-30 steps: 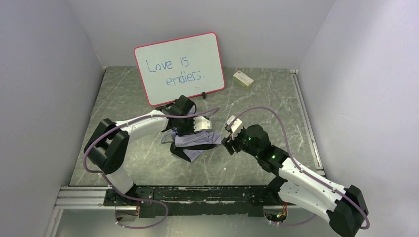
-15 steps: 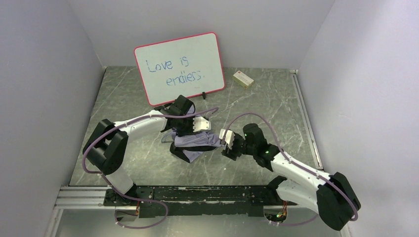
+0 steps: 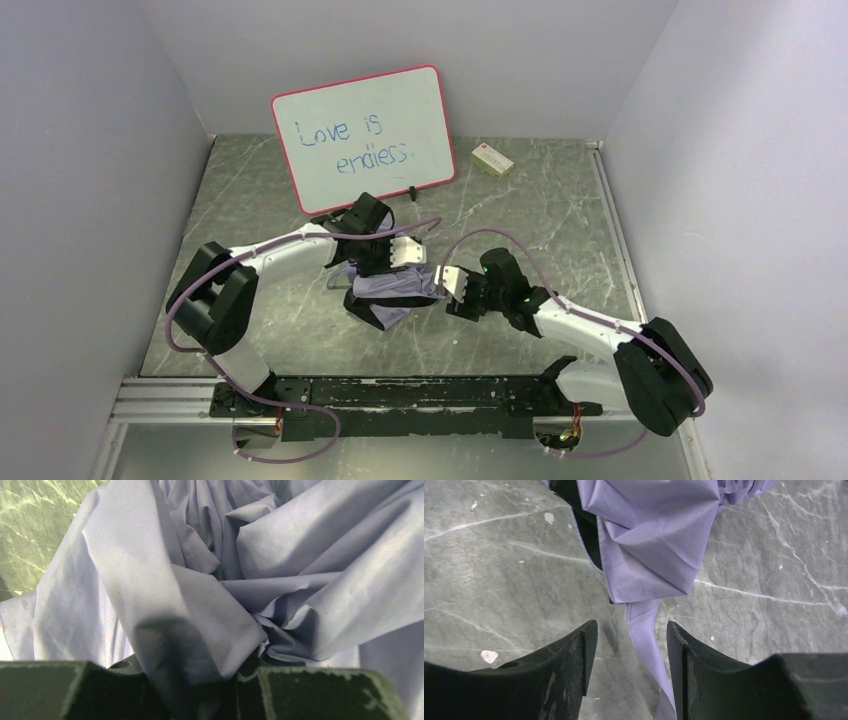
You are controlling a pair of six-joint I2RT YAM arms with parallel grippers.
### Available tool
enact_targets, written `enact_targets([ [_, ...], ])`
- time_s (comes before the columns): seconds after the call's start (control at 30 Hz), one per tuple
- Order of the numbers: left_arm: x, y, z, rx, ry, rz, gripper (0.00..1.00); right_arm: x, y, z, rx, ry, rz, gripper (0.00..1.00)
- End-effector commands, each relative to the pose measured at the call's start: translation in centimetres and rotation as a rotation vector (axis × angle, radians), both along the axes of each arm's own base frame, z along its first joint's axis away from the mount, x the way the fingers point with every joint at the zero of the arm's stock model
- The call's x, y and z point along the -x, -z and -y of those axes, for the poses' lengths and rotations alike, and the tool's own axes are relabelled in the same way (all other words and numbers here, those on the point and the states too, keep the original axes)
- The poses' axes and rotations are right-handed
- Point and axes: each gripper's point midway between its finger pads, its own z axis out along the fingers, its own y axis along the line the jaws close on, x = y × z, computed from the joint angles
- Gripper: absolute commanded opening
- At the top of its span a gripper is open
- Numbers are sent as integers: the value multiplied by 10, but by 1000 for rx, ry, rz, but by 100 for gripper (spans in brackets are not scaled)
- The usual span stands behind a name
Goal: Put away the umbrella
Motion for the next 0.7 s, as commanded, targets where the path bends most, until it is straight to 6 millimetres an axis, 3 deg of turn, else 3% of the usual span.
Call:
enact_targets([
  [0.0,0,-16,8,67,33,27,9,-19,-8,-5,3,9,85,56],
  [0.17,0,-16,8,66,29,30,9,-26,-3,-8,29,6,97,49],
  [0.37,-2,-16,7,67,19,41,9,-18,3,-14,30,-9,39,21],
  [0.53,-4,-15,5,66,7,45,9,4,0,-18,28,-37,-45,6],
  [0.67,-8,-16,4,64,-8,51,9,32,-27,-36,-70,-72,-121,2],
])
